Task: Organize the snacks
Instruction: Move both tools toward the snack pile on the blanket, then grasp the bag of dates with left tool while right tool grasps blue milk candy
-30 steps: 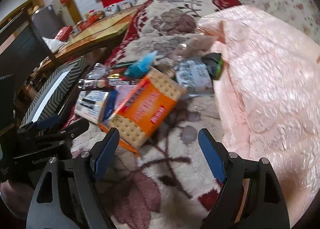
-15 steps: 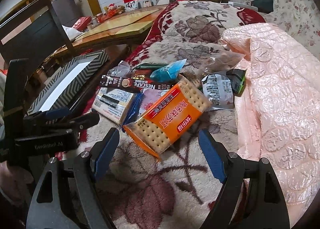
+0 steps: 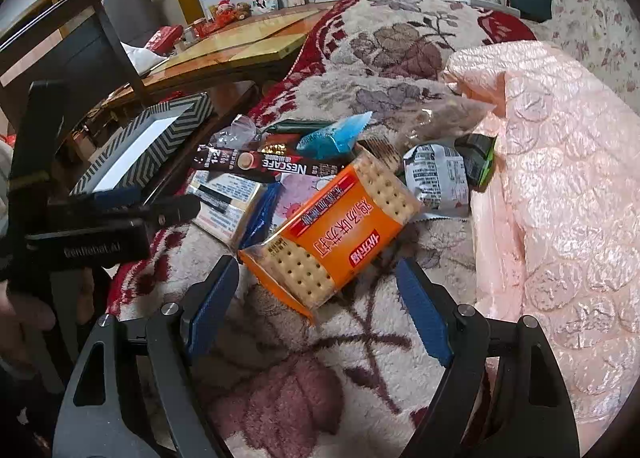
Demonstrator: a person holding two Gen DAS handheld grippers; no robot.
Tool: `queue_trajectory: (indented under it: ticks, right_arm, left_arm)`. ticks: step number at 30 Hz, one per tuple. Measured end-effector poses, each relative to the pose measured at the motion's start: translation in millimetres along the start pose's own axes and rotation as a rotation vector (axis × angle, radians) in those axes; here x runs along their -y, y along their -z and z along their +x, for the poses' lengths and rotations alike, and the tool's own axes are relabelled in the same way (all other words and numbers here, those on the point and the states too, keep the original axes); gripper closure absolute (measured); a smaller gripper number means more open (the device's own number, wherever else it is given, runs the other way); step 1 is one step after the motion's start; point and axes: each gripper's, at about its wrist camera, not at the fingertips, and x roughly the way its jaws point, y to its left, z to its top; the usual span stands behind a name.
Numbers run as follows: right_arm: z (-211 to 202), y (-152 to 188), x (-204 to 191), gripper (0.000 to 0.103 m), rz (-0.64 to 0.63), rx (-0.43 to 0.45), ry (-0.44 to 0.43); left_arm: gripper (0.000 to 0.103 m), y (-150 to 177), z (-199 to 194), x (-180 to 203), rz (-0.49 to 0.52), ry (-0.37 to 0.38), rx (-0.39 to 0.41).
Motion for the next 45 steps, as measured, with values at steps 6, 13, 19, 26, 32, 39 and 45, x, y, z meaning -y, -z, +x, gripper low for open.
queue_trajectory:
  ticks: [6, 13, 19, 26, 32, 39, 45]
  right_arm:
    - [3.3, -0.9, 1.2, 0.021, 0.004, -0.012, -0.006]
    - [6.1, -3.2, 0.4, 0.021, 0.007, -0.016, -0.017]
    - [10.5, -6.6, -0.8, 0.021, 0.008, -0.022, -0.026]
    - [14.5, -17.9, 1.5, 0.021, 0.016, -0.021, -0.034]
    - [25.7, -54.0, 3.9, 0.021, -0.008, -0.006, -0.023]
    - [67.3, -105.9, -5.4, 0.021, -0.256, -0.128, -0.003]
    - [96.7, -137.3, -18.6, 0.021, -0.510, -0.269, -0.021]
  left_arm:
    - [0.000, -12.8, 7.7, -4.4, 0.006, 0.034, -0.016]
    - [0.000, -25.9, 17.0, -21.9, -0.051, 0.052, -0.049]
    - [0.000, -43.1, 27.1, -29.2, -0.091, 0.054, -0.060]
    - [0.000, -69.4, 51.8, -28.4, -0.089, 0.059, -0.095]
    - [0.000, -80.7, 75.5, -32.6, -0.131, 0.072, -0.146]
    - [0.000, -80.6, 86.5, -32.1, -0.123, 0.085, -0.186]
    - [0.000, -82.4, 92.7, -34.6, -0.123, 0.084, -0.212]
